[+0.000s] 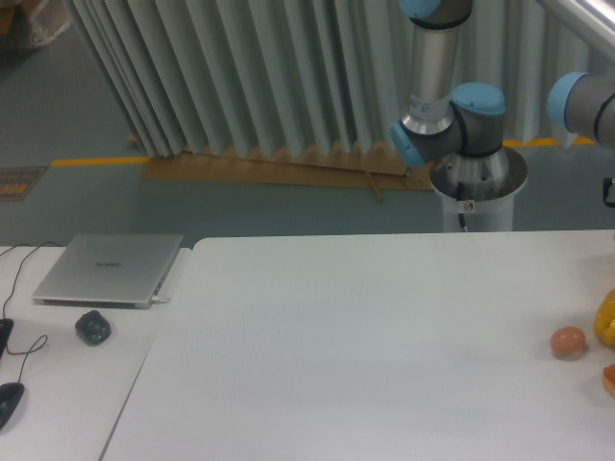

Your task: Place the bread in the basket

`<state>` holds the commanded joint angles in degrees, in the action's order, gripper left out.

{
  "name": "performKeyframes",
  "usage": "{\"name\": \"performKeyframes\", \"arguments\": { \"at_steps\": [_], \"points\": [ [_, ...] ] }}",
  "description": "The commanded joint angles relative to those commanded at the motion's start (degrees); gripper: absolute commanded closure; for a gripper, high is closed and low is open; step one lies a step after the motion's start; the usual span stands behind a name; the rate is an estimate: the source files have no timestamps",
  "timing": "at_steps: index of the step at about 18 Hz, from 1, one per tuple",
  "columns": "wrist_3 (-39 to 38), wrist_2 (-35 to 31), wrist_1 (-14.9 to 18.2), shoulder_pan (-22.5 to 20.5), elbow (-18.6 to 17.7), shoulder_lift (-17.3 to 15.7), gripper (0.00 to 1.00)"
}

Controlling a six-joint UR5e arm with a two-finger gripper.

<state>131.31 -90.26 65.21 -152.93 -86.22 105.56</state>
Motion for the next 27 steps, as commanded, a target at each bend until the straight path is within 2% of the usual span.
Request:
{"name": "performKeyframes", "arguments": {
  "at_steps": [6, 14, 21, 27],
  "points": [
    [-1.92, -0.96, 0.61, 0.09, 0.35, 1.31, 0.00],
    [-21.08, -4.66, 1.84, -0.53, -0.44, 2.02, 0.00],
    [-23.81, -6.24, 1.76, -0.01, -2.72, 2.72, 0.00],
    [-23.82, -5.62, 1.41, 0.97, -1.23, 4.22, 0.00]
  ]
}}
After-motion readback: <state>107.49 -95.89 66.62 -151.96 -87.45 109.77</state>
